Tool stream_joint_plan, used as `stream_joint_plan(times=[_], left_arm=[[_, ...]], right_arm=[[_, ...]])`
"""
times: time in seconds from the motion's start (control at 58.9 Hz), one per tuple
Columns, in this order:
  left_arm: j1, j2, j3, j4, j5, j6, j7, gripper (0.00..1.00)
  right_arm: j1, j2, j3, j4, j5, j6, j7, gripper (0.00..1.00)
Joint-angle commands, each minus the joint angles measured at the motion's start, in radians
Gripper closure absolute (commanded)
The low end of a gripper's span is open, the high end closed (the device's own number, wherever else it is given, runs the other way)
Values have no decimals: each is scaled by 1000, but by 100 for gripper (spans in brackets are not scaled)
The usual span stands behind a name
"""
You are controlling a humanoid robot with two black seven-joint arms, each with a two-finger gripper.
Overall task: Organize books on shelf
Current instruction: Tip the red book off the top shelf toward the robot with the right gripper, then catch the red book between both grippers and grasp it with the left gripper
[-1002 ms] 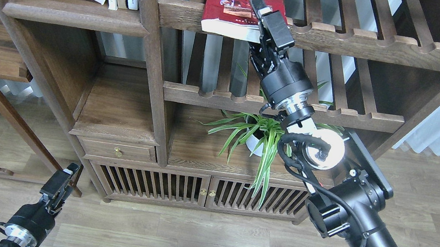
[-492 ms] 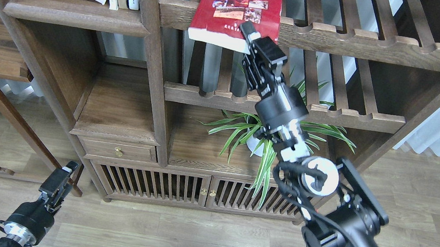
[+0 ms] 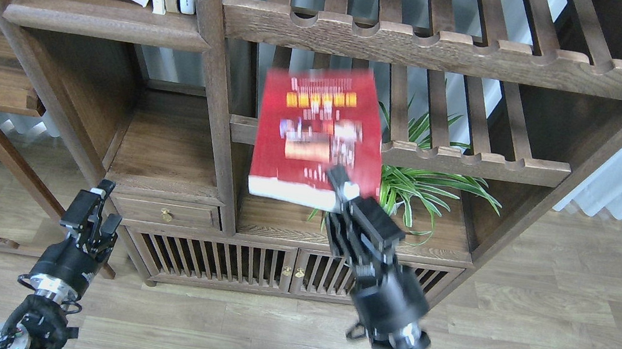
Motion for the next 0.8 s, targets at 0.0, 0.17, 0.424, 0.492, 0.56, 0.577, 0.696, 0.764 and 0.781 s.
stream_joint_plan(times=[0.0, 0.17, 0.424, 0.492, 0.56, 0.577, 0.696, 0.764, 0.781], left_arm=[[-13, 1, 75, -98, -75, 0, 0, 2], [-39, 2, 233, -177, -95, 0, -1, 3], [-41, 24, 383, -187, -121, 0, -15, 5], [-47, 24, 403, -192, -122, 0, -18, 6], [-50, 25, 423, -192, -122, 0, -18, 6], [-50, 27, 431, -190, -122, 0, -18, 6], [-53, 24, 471, -190, -122, 0, -18, 6], [-58, 22, 491, -189, -122, 0, -20, 6], [-58, 21, 495, -187, -122, 0, -20, 6]], right_arm=[[-8, -24, 3, -17, 6, -1, -3, 98], [-7, -14, -14, -26, 0, -1, -12, 99], [-10, -4, -54, -27, -5, -1, -31, 99], [-13, -1, -56, -27, -5, -1, -41, 98], [-14, 5, -56, -26, -6, -1, -49, 98], [-14, 8, -56, -26, -6, -1, -50, 98], [-17, 23, -82, -27, -15, -1, -57, 98], [-22, 26, -83, -26, -28, -1, -58, 98], [-22, 32, -83, -26, -32, -1, -60, 98]])
